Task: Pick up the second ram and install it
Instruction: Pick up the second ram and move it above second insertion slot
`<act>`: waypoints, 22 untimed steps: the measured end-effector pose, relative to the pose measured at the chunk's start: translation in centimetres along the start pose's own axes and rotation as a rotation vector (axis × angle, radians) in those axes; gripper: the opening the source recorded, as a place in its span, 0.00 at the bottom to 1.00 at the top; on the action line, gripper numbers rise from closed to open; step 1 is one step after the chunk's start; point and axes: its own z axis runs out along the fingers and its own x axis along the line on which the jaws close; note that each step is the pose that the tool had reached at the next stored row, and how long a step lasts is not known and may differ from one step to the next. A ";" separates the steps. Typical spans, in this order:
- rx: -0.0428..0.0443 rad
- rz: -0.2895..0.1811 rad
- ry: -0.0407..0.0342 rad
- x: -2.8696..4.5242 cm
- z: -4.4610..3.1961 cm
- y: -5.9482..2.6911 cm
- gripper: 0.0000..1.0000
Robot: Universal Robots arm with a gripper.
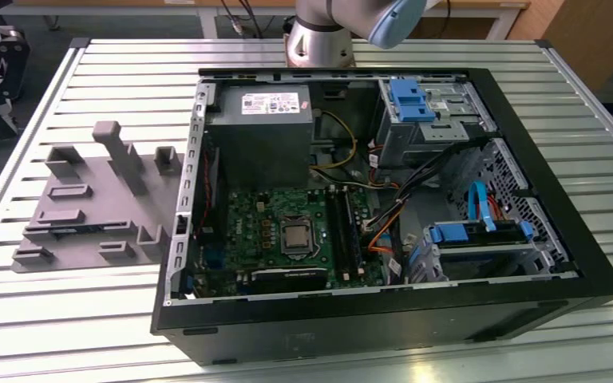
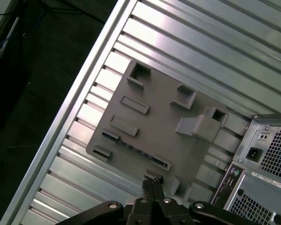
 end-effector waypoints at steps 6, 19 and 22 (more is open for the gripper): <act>0.0011 -0.038 0.0023 0.00 0.00 0.00 0.11; 0.0014 -0.047 0.0030 0.00 0.00 0.00 0.11; 0.0014 -0.050 0.0031 0.00 0.00 0.00 0.11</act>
